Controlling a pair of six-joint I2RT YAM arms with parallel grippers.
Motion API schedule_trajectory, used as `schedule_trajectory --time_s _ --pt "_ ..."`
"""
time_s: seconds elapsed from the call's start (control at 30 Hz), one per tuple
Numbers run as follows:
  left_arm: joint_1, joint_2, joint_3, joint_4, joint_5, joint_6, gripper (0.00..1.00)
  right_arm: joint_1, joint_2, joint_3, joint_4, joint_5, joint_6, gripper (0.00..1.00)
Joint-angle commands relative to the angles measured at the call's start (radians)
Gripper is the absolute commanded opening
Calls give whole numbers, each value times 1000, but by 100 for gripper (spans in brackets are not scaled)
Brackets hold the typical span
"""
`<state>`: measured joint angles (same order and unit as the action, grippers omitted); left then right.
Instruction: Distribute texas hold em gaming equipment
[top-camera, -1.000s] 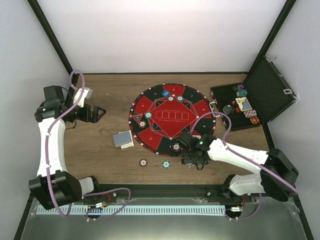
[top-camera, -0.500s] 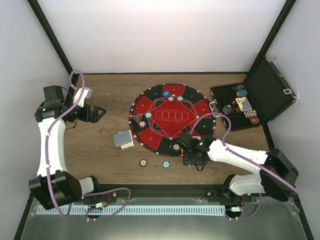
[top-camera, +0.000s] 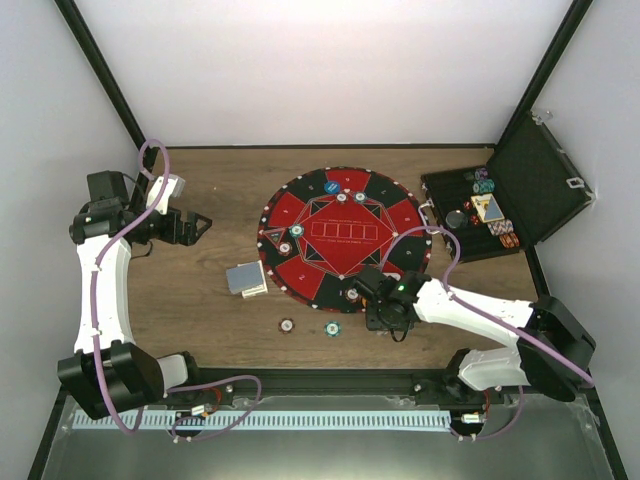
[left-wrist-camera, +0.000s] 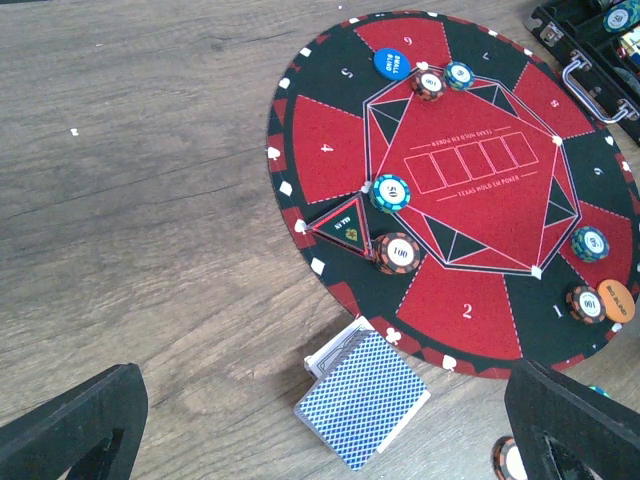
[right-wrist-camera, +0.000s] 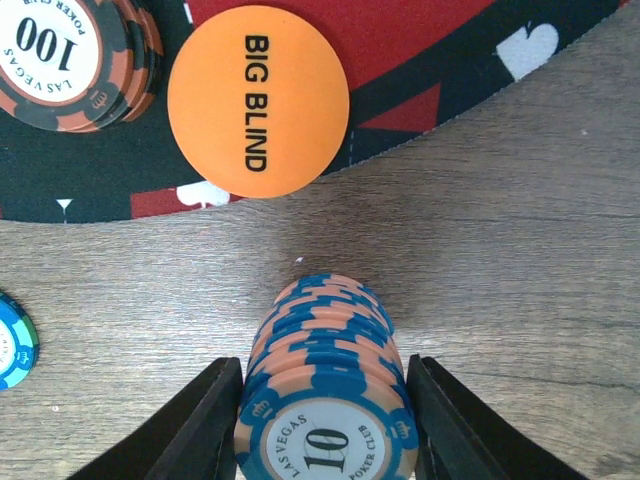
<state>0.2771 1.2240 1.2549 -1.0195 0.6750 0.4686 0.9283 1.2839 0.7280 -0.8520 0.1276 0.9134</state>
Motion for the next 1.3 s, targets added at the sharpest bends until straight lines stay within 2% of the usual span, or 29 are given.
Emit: schedule_trajectory --time_s 0.0,0.3,0.47,0.6,0.77,1.07,1.27 --pt "5 -8 4 6 13 8 100 12 1 -2 1 3 6 40" --pt "5 -9 6 6 12 7 100 13 -12 30 -19 9 6 22" --pt "5 -7 8 5 16 5 100 13 -8 140 -68 29 -25 19" --pt "5 -8 7 4 18 4 100 15 56 266 -88 45 -62 18" --pt "6 -11 6 2 13 5 100 20 206 450 -29 37 -144 18" --pt "6 -14 7 -7 0 6 100 20 658 831 74 6 -299 16" --pt "6 -11 6 -11 3 6 100 27 860 1028 100 -44 -338 15"
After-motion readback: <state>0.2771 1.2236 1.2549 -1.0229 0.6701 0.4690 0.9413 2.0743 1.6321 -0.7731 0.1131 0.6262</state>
